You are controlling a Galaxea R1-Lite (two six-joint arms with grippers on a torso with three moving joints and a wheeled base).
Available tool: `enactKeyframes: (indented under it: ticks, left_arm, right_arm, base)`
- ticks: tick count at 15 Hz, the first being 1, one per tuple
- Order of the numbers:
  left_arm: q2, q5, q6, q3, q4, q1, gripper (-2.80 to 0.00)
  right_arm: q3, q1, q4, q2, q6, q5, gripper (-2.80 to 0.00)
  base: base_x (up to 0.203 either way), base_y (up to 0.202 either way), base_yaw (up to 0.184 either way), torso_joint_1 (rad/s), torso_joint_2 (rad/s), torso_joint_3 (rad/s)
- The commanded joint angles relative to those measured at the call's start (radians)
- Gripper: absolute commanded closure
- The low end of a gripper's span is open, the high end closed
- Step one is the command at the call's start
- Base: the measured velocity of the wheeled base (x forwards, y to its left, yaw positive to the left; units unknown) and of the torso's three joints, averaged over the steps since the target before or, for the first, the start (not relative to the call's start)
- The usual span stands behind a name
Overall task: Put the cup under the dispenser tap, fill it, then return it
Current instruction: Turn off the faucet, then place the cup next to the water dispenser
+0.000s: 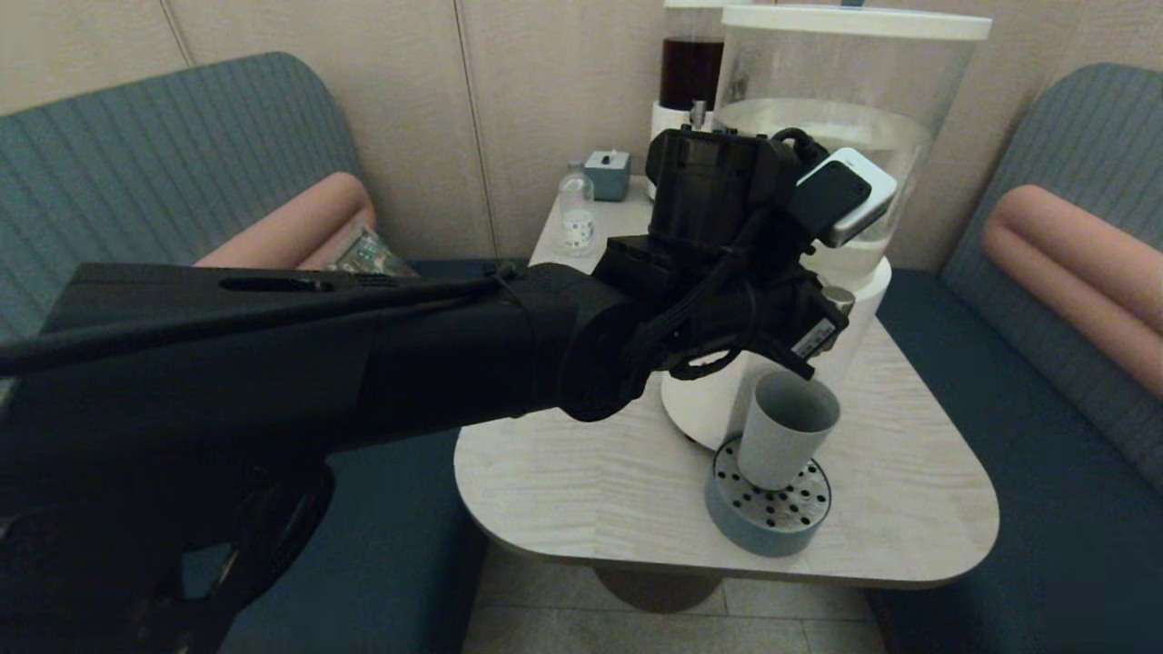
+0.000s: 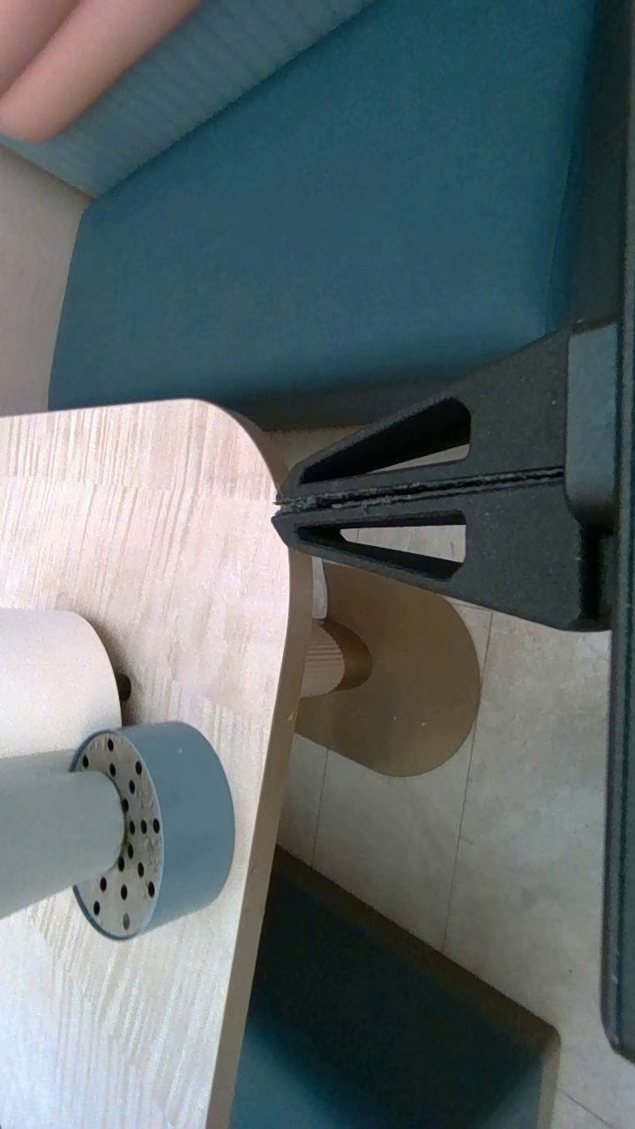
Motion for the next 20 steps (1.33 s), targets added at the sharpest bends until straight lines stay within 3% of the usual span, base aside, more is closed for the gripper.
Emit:
enactKeyframes:
  ticks: [1, 4, 9, 14, 16, 20]
  left_arm:
    - [0.011, -0.001, 0.002, 0.0, -0.016, 0.0, 0.0]
    - [0.006, -0.002, 0.0, 0.005, -0.031, 0.0, 0.0]
    - [-0.094, 0.009, -0.009, 0.055, 0.04, 0.004, 0.0]
    - [-0.283, 0.005, -0.026, 0.303, 0.077, 0.023, 0.0]
    - [-0.385, -0.008, -0.066, 0.437, 0.07, 0.03, 0.0]
    - [-0.673, -0.15, -0.224, 0.647, 0.042, 0.051, 0.0]
  right_arm:
    - [0.014, 0.0, -0.001, 0.002, -0.001, 0.0, 0.0]
    - [0.014, 0.0, -0.001, 0.002, -0.001, 0.0, 0.0]
    - [0.013, 0.0, -0.001, 0.002, -0.001, 0.0, 0.0]
    - [0.014, 0.0, -0.001, 0.002, -0.001, 0.0, 0.0]
    - [0.014, 0.0, -0.001, 0.002, -0.001, 0.0, 0.0]
    - [0.012, 0.0, -0.001, 0.002, -0.001, 0.0, 0.0]
  base:
    - [0.0, 0.0, 0.0, 0.0, 0.0, 0.0]
    - [0.0, 0.0, 0.0, 0.0, 0.0, 0.0]
    - [0.0, 0.0, 0.0, 0.0, 0.0, 0.0]
    - [0.0, 0.0, 0.0, 0.0, 0.0, 0.0]
    - [0.0, 0.0, 0.0, 0.0, 0.0, 0.0]
    - [0.0, 0.0, 0.0, 0.0, 0.0, 0.0]
